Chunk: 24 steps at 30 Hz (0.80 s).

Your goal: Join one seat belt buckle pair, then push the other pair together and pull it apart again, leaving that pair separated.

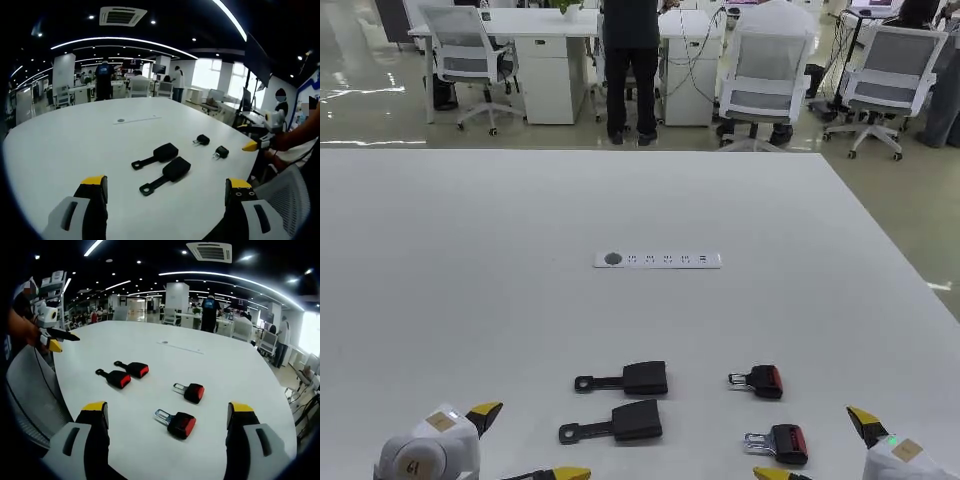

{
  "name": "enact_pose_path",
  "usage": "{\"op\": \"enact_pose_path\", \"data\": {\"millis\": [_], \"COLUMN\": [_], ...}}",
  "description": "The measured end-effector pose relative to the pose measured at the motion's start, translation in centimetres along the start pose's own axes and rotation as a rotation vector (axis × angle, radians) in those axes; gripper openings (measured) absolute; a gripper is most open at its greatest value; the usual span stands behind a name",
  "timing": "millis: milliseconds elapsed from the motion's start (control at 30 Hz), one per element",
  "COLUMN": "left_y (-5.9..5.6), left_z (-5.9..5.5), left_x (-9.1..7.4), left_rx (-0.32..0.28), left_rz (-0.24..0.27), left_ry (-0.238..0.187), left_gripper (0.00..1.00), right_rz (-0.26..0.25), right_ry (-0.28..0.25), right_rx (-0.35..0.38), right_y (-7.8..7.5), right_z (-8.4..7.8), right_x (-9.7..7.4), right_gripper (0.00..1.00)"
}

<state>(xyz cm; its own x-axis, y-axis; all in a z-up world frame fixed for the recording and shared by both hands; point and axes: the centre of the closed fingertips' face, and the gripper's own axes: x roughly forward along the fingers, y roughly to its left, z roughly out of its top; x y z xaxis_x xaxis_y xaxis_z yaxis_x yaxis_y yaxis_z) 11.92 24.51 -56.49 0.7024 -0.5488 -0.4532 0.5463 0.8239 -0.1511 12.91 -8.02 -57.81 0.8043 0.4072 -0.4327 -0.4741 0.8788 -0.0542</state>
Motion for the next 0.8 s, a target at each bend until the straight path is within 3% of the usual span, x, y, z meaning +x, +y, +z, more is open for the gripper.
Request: {"op": "enact_pose_path", "data": {"millis": [500, 800], "left_y": [-0.67, -0.37], "left_z": [0.32, 0.15], "left_x": [0.03, 0.21], "left_rx": [0.001, -0.003], "left_rz": [0.000, -0.001], "left_ry": [0.002, 0.004], "left_gripper": [1.00, 1.00], "right_rz": [0.003, 0.005], "right_ry": [0.000, 0.003], "right_rx": [0.008, 0.008], "right_y": [-0.13, -0.17], "right_z": [-0.20, -0.28], "right_x": [0.21, 0.30], "right_gripper": [0.99, 0.98]}}
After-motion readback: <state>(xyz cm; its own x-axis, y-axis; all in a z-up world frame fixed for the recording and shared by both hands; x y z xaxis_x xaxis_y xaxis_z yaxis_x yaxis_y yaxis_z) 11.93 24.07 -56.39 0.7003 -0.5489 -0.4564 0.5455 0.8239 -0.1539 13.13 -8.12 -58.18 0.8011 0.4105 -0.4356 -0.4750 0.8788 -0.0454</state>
